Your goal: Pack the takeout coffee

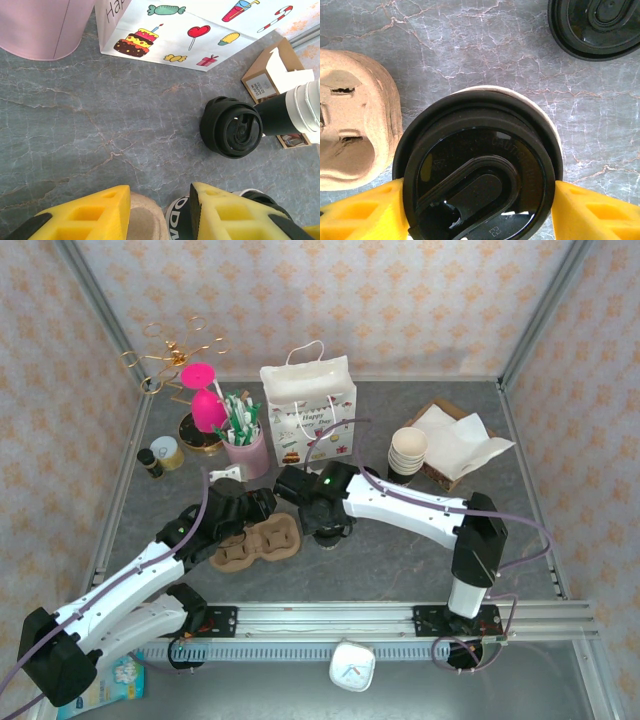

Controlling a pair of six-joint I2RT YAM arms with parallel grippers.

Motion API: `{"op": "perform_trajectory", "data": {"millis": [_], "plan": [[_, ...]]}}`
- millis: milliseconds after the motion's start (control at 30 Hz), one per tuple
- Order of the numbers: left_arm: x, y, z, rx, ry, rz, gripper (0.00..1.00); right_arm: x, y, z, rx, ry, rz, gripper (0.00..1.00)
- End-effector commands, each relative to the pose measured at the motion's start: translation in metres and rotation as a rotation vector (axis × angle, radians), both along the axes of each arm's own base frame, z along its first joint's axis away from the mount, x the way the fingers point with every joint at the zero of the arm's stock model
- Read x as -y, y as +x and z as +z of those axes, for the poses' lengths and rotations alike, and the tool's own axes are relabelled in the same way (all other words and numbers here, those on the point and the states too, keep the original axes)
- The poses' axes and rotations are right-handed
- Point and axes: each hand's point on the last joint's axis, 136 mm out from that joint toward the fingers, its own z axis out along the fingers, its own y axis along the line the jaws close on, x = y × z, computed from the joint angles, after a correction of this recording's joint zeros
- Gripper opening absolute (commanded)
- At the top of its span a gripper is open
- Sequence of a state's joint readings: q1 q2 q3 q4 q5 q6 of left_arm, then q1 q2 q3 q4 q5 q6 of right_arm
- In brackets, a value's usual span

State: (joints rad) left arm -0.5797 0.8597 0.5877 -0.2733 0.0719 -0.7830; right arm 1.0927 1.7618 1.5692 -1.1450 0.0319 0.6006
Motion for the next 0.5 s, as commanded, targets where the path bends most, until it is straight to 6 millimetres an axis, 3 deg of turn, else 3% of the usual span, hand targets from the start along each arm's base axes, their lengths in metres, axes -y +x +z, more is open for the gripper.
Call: {"op": "perform_trajectory", "data": {"millis": [0, 133, 300, 467], "plan": [[-0.003, 0.001, -0.002, 0.002, 0.017, 0.003, 0.38, 0.005, -0.004, -0.012, -0.013, -0.040, 0.007, 0.67], [-0.004, 0.000, -0.003, -0.001, 0.023, 0.002, 0.38, 0.016, -0.003, -0.007, 0.004, -0.074, -0.013, 0.67], [-0.004, 0.001, -0.001, 0.002, 0.016, 0.004, 0.38, 0.014, 0.002, 0.011, 0.037, -0.063, -0.023, 0.67], [-0.004, 0.001, -0.001, 0.001, 0.019, 0.003, 0.38, 0.025, -0.001, 0.005, 0.033, -0.098, -0.040, 0.67]]}}
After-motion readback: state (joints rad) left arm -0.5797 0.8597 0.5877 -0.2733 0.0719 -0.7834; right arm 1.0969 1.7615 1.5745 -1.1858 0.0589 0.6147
